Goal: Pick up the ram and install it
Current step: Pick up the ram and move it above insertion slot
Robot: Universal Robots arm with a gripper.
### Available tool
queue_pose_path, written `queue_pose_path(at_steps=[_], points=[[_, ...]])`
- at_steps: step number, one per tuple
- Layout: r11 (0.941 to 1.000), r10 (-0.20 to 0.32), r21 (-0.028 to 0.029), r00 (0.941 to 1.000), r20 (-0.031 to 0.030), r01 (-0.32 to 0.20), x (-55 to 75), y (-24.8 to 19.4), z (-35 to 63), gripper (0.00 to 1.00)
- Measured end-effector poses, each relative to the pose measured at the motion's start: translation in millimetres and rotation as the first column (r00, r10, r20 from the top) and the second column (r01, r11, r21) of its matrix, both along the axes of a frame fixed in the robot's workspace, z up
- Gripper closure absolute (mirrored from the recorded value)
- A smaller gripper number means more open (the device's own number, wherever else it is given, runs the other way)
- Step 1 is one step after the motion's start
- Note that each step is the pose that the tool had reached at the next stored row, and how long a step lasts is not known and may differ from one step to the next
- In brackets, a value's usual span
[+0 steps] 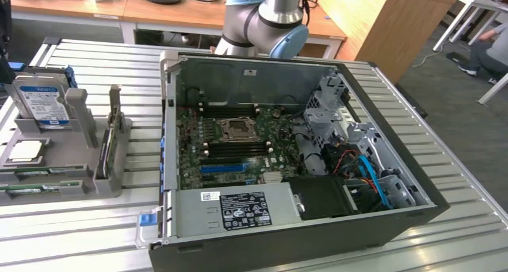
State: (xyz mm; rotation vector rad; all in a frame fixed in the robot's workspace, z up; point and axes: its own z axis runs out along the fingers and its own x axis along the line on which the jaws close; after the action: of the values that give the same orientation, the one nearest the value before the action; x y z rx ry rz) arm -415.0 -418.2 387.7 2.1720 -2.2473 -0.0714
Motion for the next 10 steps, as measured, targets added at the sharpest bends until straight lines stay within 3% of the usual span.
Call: queue_pose_path(at_steps=[10], points=[[0.9999,0.014,0.0001,0.9999,0.0001,-0.014,0.0,0.0,-0.2,0.89]])
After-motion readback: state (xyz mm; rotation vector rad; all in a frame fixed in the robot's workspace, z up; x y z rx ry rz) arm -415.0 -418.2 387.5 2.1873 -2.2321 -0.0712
